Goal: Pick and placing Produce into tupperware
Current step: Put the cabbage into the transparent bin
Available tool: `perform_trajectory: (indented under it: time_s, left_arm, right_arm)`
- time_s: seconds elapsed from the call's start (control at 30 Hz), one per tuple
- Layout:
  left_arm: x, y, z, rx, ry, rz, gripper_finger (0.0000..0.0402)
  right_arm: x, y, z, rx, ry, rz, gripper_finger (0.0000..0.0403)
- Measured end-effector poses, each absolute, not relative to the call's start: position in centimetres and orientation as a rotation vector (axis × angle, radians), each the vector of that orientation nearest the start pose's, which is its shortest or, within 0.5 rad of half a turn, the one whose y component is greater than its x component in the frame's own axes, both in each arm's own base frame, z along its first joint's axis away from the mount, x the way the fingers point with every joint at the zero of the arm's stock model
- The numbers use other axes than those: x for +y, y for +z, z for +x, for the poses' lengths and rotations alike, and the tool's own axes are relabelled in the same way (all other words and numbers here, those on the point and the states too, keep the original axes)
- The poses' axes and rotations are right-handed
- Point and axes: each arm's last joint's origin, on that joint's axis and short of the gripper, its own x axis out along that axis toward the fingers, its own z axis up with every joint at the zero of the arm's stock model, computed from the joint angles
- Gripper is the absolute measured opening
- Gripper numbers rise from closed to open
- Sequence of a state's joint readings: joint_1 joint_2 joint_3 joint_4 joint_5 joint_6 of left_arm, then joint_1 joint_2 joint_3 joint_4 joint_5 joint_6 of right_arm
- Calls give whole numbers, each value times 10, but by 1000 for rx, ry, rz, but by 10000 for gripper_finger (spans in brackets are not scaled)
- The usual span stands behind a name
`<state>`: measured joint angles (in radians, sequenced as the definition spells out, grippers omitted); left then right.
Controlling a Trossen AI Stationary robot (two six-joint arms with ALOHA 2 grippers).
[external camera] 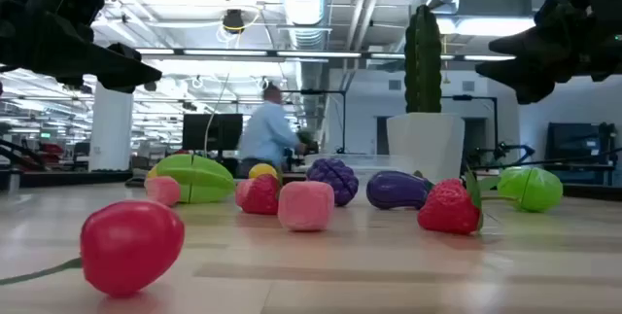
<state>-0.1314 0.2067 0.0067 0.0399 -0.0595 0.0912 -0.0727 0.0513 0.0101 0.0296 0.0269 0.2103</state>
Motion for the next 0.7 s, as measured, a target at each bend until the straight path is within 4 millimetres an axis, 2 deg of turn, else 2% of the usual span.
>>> perform_trajectory:
  time_s: [0.7]
  left_arm:
    - [-13, 152, 108, 156, -79, 106, 272]
  right_arm:
    - [-8, 166, 100, 2, -100, 210, 260]
